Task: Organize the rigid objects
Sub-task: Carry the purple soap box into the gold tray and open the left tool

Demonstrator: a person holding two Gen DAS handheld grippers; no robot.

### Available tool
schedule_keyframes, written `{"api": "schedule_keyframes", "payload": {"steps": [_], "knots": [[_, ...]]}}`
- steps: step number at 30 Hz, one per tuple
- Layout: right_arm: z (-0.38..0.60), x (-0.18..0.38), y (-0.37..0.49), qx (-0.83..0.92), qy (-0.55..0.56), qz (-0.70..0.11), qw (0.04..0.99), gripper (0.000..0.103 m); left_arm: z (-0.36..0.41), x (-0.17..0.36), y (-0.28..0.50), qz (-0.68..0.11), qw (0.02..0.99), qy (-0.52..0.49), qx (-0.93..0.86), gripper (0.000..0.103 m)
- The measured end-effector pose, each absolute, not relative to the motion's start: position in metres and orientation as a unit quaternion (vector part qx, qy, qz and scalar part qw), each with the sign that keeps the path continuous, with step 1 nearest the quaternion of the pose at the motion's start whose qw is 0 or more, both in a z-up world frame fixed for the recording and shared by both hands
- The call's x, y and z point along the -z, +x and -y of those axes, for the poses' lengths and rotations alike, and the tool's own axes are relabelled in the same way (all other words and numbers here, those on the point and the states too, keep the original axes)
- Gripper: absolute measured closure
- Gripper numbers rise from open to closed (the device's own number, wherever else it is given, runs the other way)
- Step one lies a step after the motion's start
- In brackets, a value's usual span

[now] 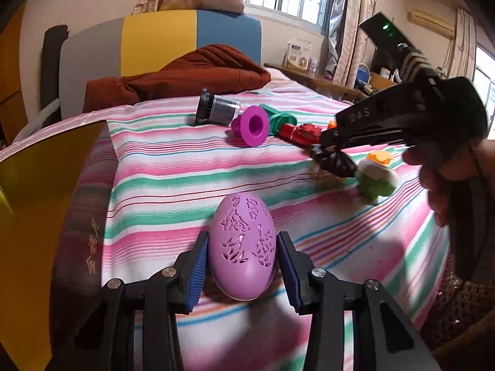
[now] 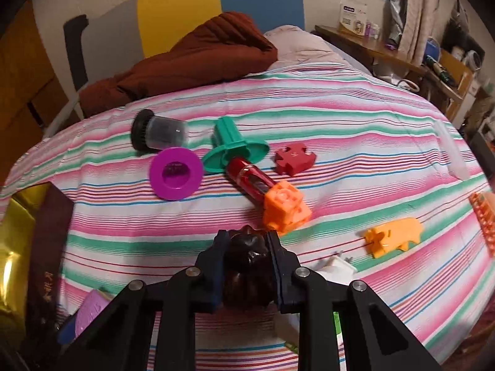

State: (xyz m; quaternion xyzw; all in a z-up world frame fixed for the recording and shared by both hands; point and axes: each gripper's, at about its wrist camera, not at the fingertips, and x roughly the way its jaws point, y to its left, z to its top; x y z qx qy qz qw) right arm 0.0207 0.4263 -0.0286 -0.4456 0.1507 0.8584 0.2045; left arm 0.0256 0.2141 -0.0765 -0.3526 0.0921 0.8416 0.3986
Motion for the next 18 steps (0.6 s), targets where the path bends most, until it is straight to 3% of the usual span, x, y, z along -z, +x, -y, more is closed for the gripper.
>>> {"api": "schedule_keyframes", "payload": {"steps": [18], "knots": [[-0.395, 0.026, 0.014, -0.883, -0.429, -0.163, 0.093, 0.079, -0.141, 0.030, 0.037, -0.008, 0.390, -0.334, -0.858, 0.060]]}}
